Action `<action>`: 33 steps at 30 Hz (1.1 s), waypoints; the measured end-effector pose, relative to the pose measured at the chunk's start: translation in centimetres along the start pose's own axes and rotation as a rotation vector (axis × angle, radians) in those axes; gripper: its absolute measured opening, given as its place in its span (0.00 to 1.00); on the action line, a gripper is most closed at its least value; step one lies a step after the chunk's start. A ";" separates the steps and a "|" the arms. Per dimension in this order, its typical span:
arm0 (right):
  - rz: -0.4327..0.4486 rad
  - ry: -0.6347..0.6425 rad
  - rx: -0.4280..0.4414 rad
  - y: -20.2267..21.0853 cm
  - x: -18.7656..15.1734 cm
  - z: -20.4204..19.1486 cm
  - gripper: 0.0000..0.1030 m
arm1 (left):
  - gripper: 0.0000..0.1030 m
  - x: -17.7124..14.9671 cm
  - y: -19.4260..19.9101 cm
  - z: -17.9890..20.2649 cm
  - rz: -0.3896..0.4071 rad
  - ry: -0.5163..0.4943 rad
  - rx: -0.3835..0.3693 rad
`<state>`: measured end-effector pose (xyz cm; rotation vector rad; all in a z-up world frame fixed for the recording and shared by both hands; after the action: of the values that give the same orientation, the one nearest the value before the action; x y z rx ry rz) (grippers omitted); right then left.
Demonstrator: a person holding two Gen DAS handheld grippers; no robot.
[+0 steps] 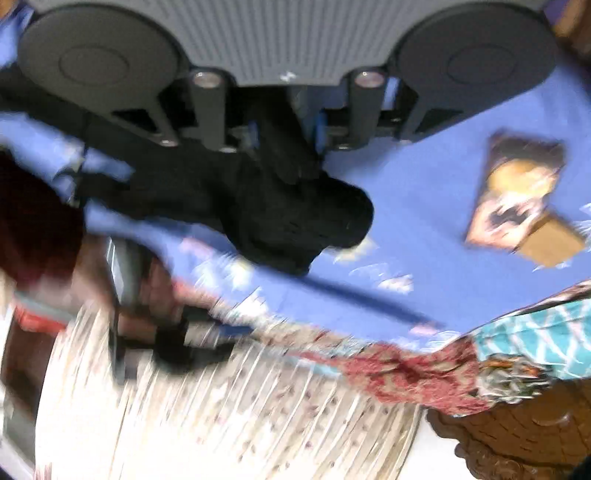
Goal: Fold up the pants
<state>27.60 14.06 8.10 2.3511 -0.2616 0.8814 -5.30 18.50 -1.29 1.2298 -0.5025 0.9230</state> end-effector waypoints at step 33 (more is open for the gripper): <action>-0.309 0.131 -0.257 -1.8 -7.3 5.7 0.29 | 0.21 1.1 -5.3 -0.2 -0.188 0.212 -0.188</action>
<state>25.70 11.84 -0.88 2.0171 0.0417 0.7944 -0.36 18.78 -3.53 0.9780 -0.2923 0.8146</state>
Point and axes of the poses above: each gripper's, at about its wrist camera, not at the fingertips, and y roughly against the way its jaws point, z to its right, x to its top, the point moved 7 cm from there along -y, roughly the way its jaws point, and after that the axes turned 7 degrees about -z, right-handed, at the moved point
